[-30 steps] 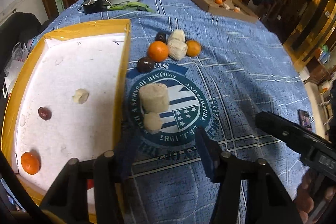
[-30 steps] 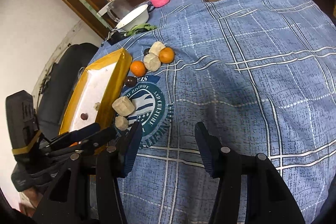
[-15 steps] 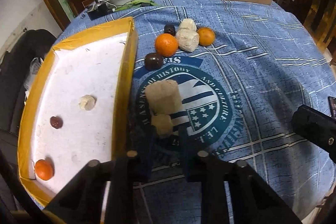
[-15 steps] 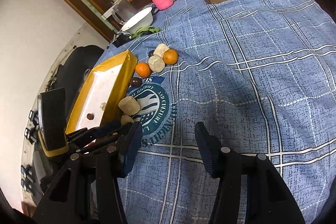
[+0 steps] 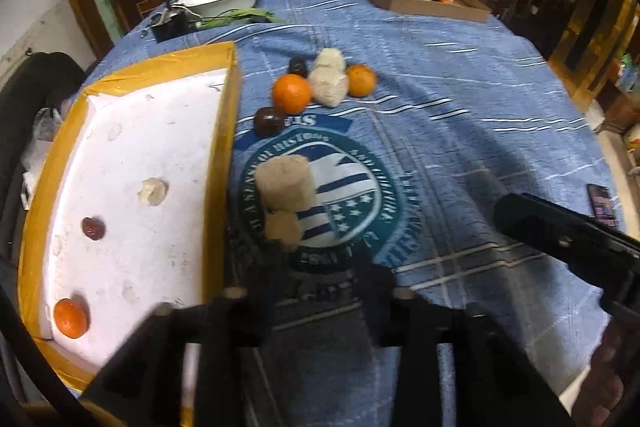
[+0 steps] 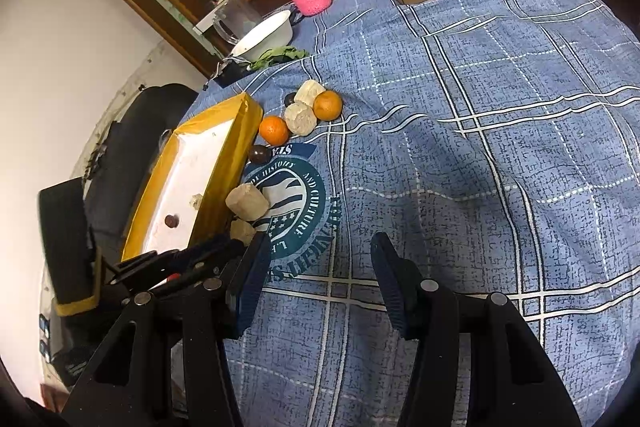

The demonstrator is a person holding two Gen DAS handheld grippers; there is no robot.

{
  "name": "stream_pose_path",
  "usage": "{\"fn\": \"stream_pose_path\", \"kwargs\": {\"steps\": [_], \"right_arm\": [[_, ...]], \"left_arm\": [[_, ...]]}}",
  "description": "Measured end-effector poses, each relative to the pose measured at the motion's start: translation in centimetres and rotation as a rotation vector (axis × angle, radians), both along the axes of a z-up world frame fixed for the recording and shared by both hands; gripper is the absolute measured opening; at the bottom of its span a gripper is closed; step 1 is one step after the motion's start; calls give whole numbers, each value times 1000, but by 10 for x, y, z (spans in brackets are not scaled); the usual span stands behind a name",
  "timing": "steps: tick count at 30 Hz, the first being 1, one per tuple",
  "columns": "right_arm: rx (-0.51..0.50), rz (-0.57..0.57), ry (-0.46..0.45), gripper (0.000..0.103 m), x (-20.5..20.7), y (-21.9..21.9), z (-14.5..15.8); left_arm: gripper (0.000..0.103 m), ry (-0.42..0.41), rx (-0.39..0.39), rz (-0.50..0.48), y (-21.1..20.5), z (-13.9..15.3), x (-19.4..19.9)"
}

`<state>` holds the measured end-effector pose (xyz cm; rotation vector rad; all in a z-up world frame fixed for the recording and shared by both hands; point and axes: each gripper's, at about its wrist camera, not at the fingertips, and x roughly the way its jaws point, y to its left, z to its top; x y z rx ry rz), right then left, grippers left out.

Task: Organize fruits
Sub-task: 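Move both grippers back toward the beige pieces on the tablecloth, then grasp a small beige piece with the left gripper while the right gripper grasps the large round beige piece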

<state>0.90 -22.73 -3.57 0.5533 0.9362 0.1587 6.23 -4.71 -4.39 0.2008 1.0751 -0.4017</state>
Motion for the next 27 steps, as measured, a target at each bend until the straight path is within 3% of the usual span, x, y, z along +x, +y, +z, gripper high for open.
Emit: {"fn": "stream_pose_path", "kwargs": {"steps": [3,10,17,22,27], "right_arm": [[6,1,-13,51,-3,-1,2],[28,33,-11,51,2,5,-4],[39,35,-5,51,6,5,-8],[46,33,-4,51,9,5,-9],[48,47,3,51,16,10,-11]], "left_arm": [[55,-23,-34,28,13,8,-3],[55,12,-99,29,30,10,-5],[43,34,-34,-26,5,-3,19],[41,21,105,4,0,-17,31],[38,26,165,4,-5,-20,36]]}}
